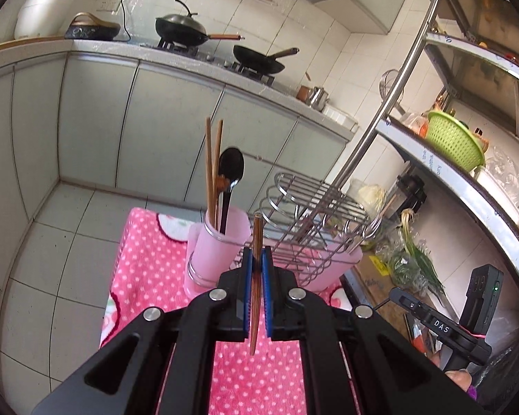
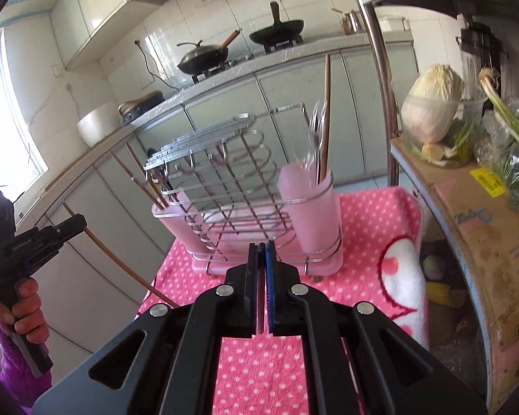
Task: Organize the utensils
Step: 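Lift both held chopsticks up over the pink cups of the rack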
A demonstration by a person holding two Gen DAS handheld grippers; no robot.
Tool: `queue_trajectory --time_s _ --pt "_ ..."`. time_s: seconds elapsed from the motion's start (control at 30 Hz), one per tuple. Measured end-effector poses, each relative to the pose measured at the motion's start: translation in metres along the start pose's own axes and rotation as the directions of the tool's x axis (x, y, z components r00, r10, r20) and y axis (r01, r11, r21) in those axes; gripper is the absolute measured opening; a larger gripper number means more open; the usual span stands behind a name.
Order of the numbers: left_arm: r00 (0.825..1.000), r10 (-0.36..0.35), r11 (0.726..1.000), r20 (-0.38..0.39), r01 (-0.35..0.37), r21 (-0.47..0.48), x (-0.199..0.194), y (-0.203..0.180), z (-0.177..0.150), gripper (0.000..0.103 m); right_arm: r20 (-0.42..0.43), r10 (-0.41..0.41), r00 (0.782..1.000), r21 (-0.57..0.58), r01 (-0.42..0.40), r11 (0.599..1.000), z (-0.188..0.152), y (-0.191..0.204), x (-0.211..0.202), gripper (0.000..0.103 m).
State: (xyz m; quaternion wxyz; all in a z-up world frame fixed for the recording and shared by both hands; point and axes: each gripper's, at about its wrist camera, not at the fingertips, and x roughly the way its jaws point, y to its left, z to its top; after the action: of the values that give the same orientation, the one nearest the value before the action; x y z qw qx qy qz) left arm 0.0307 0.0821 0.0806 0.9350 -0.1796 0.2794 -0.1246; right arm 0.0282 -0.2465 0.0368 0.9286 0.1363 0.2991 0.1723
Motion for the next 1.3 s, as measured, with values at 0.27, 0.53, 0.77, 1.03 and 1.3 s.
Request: queue_trajectory --time_s 0.27,0.53,0.77,1.03,1.3 --pt "0.999 0.016 1.0 0.05 -0.017 0.005 -0.011 -0.006 0.016 0.005 0.066 -0.021 0.998 -0.029 0.023 0.999 0.026 0.005 -0.022 0.004" --pt "0.992 0.036 0.999 0.119 -0.041 0.036 -0.03 -0.015 0.036 0.005 0.142 -0.033 0.989 -0.061 0.042 0.997 0.053 0.011 -0.046 0.004" --pt "0.982 0.062 0.995 0.177 -0.075 0.069 -0.041 -0.022 0.054 0.005 0.202 -0.047 0.978 -0.058 0.06 0.996 0.074 0.009 -0.062 0.004" --pt "0.967 0.064 0.994 0.245 -0.085 0.074 -0.049 -0.028 0.078 0.005 0.279 -0.063 0.958 -0.063 0.084 0.995 0.1 0.008 -0.072 0.004" --pt "0.957 0.071 0.992 0.28 -0.096 0.077 -0.041 -0.033 0.096 0.005 0.294 -0.062 0.954 -0.072 0.086 0.994 0.125 0.012 -0.059 0.004"
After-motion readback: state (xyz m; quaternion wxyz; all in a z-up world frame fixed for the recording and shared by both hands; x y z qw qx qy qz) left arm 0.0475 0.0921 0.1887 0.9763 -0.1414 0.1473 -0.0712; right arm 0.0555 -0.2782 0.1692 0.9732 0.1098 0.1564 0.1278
